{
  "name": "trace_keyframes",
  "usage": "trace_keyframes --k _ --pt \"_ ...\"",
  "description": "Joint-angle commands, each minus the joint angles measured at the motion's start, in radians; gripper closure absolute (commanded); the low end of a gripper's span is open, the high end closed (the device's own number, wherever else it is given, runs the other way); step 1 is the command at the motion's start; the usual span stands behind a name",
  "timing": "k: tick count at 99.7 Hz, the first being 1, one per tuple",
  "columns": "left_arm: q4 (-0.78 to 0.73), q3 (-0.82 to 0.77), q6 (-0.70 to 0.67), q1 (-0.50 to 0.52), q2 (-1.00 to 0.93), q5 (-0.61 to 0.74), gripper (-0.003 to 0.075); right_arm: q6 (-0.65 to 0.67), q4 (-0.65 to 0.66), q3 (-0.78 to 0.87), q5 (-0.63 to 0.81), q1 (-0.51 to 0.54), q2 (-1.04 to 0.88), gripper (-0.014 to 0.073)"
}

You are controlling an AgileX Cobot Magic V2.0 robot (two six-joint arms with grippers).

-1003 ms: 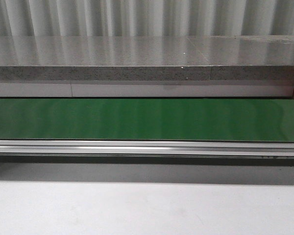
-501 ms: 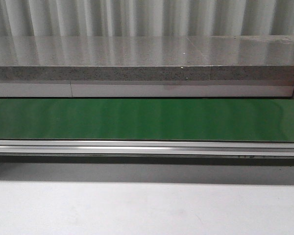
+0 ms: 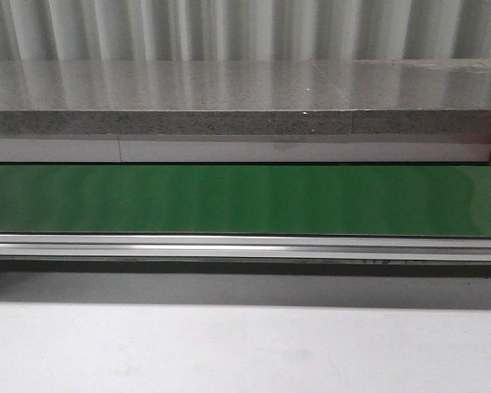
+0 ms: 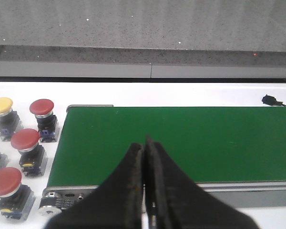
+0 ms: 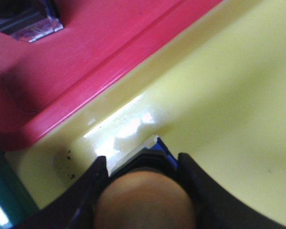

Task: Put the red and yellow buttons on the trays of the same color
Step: 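Place the yellow button into the yellow tray and open the right gripper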

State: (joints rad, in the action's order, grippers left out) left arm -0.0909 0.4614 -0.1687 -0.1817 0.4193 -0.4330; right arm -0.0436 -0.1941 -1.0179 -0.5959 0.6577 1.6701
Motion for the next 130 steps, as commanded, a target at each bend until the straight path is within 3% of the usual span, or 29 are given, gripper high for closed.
trace_keyframes --k 1,20,40,60,96,130 --pt "0.0 0.03 -0.003 -0.007 0.005 0.079 0.0739 -0.001 -0.008 -0.022 0.047 0.0 -0.02 0.0424" --pt "0.002 0.03 -0.003 -0.007 0.005 0.079 0.0739 -0.001 -0.008 -0.022 0.046 0.0 -0.007 0.0369" --pt "0.002 0.03 -0.003 -0.007 0.005 0.079 0.0739 -0.001 -0.008 -0.022 0.033 0.0 -0.007 0.0153" --pt "0.002 0.03 -0.003 -0.007 0.005 0.079 0.0739 -0.001 -0.008 -0.032 0.015 0.0 -0.017 0.0022" --pt "0.002 0.03 -0.003 -0.007 0.005 0.079 0.0739 -0.025 0.006 -0.081 -0.074 -0.052 -0.244 0.0008" --pt "0.002 0.03 -0.003 -0.007 0.005 0.079 0.0739 -0.095 0.006 -0.001 -0.066 -0.381 -0.573 0.0008"
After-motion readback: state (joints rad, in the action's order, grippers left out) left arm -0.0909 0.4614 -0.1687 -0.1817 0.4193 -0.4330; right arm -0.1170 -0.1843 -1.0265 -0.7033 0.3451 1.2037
